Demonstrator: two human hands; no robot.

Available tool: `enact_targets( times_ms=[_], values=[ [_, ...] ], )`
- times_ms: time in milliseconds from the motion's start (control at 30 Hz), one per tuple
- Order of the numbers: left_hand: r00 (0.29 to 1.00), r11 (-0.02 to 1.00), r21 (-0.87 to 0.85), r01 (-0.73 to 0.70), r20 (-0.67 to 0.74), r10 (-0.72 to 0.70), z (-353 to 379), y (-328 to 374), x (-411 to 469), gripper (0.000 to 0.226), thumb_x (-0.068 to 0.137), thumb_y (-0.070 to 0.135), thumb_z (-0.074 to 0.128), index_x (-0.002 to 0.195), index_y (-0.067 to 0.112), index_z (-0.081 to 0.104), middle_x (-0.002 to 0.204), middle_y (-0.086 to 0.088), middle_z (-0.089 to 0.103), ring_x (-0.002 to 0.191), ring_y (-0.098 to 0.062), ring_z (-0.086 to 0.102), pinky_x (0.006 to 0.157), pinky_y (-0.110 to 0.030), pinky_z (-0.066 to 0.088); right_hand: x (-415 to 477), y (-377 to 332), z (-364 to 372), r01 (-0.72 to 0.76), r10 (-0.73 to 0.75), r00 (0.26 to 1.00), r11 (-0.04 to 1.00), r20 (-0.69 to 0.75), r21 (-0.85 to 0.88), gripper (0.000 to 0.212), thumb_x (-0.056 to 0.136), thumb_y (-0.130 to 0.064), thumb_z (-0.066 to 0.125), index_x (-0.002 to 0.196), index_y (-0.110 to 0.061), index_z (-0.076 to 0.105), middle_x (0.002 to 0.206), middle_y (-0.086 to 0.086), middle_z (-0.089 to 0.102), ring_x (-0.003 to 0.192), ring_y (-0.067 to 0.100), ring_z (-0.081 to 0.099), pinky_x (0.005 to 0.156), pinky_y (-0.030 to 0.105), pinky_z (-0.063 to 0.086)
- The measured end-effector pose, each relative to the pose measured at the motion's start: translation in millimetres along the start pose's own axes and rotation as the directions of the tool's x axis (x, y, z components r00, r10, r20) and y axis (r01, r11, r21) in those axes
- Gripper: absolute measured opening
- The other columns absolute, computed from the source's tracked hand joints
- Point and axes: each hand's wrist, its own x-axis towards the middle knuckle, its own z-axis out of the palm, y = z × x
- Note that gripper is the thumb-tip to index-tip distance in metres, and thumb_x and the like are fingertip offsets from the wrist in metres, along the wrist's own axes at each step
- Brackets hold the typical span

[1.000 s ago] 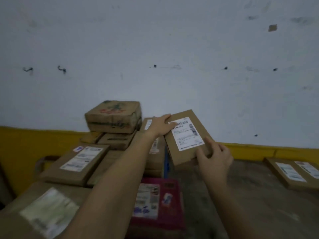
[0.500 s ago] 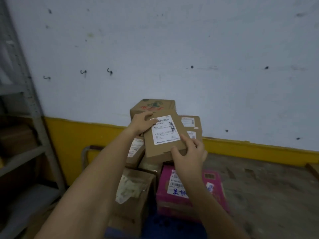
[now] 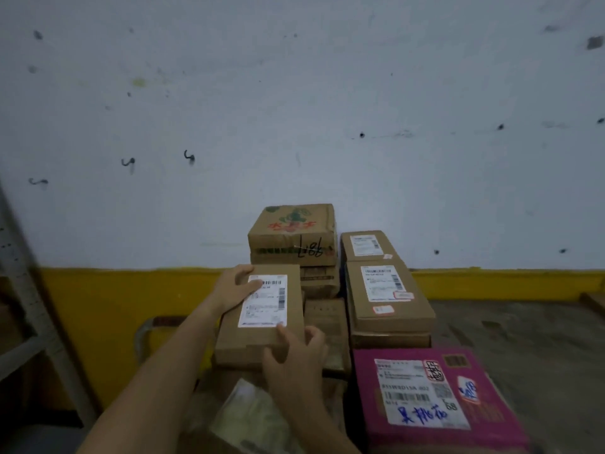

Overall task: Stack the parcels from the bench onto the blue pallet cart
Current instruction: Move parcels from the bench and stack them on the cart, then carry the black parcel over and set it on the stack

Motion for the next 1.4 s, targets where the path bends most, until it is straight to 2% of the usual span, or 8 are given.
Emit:
enact_targets(
  times_ms=[167,233,400,567,733,833,1133,1400],
  values=[
    [0.99,0.994,-0.103,0.034,0.138,-0.02,9,-34,25,0.039,0.086,0.03,0.065,0.121,0.02,0.051,0.104,0.001,0.061,0.078,-0.006,0.062,0.055,-0.013,0.046,14,-6,35,-0.081,0.078,0.996,0.994,-0.032,-0.077,0.045,0.087,-0.031,0.052,0.132,-0.026,0.045,0.14,0.001,0.01,0.129,0.018,0.016,0.105,0.024,0.027],
    [0.989,0.989,-0.14,0.037,0.15,-0.016,8,-37,32,0.038,0.084,0.029,0.068,0.116,0.02,0.05,0.097,0.004,0.058,0.074,-0.003,0.061,0.051,-0.013,0.045,16,-6,41,-0.108,0.101,0.992,0.989,-0.075,-0.098,0.046,0.087,-0.033,0.053,0.132,-0.028,0.044,0.14,-0.001,0.011,0.13,0.017,0.017,0.106,0.025,0.028],
    [0.988,0.99,-0.139,0.029,0.154,-0.008,5,-37,37,0.045,0.082,0.03,0.07,0.119,0.015,0.051,0.108,-0.003,0.059,0.081,-0.015,0.061,0.056,-0.02,0.045,19,-4,43,-0.121,0.109,0.986,0.988,-0.124,-0.097,0.041,0.087,-0.03,0.055,0.127,-0.027,0.048,0.136,0.001,0.02,0.123,0.015,0.021,0.104,0.028,0.033],
    [0.998,0.997,-0.073,-0.01,0.067,0.015,2,-28,42,0.05,0.085,0.035,0.065,0.129,0.016,0.05,0.135,-0.01,0.05,0.115,-0.027,0.053,0.086,-0.03,0.045,19,0,32,-0.098,0.072,0.984,0.983,-0.166,-0.153,0.042,0.089,-0.031,0.052,0.13,-0.031,0.043,0.133,0.001,0.023,0.106,0.007,0.015,0.092,0.023,0.03],
    [0.998,0.998,0.006,-0.064,0.004,0.064,2,-1,43,0.06,0.085,0.04,0.063,0.136,0.015,0.043,0.142,-0.012,0.043,0.128,-0.029,0.043,0.099,-0.036,0.038,21,1,-2,-0.063,0.031,0.978,0.986,-0.204,-0.152,0.047,0.088,-0.034,0.051,0.134,-0.032,0.039,0.138,-0.001,0.024,0.125,0.017,0.021,0.095,0.03,0.03],
    [0.994,0.994,-0.013,-0.104,-0.016,0.104,15,27,39,0.058,0.086,0.04,0.061,0.136,0.015,0.042,0.14,-0.011,0.044,0.128,-0.027,0.042,0.105,-0.04,0.037,21,8,-30,-0.012,-0.022,0.98,0.986,-0.198,-0.165,0.049,0.09,-0.036,0.051,0.137,-0.032,0.037,0.143,-0.001,0.025,0.131,0.019,0.02,0.1,0.034,0.032],
    [0.973,0.962,-0.146,-0.232,-0.042,0.228,135,156,4,0.048,0.09,0.031,0.057,0.132,0.01,0.045,0.134,-0.012,0.051,0.12,-0.025,0.049,0.094,-0.031,0.041,-8,66,-172,0.103,-0.146,0.967,0.973,-0.209,-0.206,0.051,0.091,-0.039,0.049,0.139,-0.032,0.034,0.143,0.0,0.024,0.131,0.02,0.019,0.097,0.031,0.031],
    [0.958,0.955,-0.205,-0.213,0.149,0.246,313,275,-47,0.054,0.092,0.04,0.052,0.138,0.015,0.038,0.137,-0.011,0.046,0.122,-0.027,0.047,0.096,-0.034,0.038,-55,167,-361,-0.078,-0.008,0.954,0.96,-0.301,-0.27,0.056,0.092,-0.041,0.05,0.142,-0.029,0.031,0.142,0.004,0.026,0.13,0.023,0.023,0.102,0.033,0.03]
  ],
)
